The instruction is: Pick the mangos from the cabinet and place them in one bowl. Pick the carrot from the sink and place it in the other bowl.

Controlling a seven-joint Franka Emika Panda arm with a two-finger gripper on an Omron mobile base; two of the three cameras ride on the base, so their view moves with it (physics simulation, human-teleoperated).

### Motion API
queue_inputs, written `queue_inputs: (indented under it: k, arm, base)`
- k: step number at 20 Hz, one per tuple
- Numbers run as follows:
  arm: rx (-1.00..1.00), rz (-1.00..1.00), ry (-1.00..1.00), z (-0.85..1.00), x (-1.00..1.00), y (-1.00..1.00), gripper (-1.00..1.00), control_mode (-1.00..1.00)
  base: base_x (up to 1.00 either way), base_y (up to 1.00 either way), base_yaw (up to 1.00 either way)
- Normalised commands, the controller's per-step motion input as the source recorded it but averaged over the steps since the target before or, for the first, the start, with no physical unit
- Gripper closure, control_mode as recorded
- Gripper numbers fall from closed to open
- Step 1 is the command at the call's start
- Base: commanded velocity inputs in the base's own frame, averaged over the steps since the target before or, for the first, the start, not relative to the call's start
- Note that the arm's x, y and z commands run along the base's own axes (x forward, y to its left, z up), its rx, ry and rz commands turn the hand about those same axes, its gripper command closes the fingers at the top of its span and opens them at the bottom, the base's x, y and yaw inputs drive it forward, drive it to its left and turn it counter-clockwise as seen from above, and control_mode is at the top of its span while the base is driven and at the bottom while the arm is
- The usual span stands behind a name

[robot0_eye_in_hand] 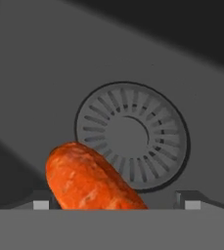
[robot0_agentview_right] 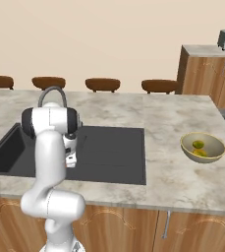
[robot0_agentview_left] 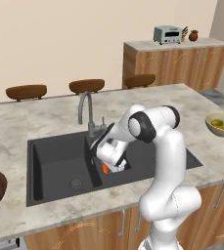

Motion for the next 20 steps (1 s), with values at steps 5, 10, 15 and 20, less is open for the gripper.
queue_inputs:
  k: [5, 10, 15, 20]
  arm:
    - [0.02, 0.00, 0.01, -0.13, -0.01, 0.09, 1.00, -1.00]
    - [0.01, 0.00, 0.02, -0.02, -0.01, 0.00, 1.00, -1.00]
    - [0.00, 0.00, 0.06, 0.11, 0.03, -0.02, 1.00, -1.00]
    - [0.00, 0.00, 0.12, 0.70, 0.08, -0.19, 1.00, -1.00]
  base:
    - [0.00, 0.00, 0.00]
    - [0.00, 0.00, 0.00]
    - [0.00, 0.00, 0.00]
    - [0.00, 0.00, 0.00]
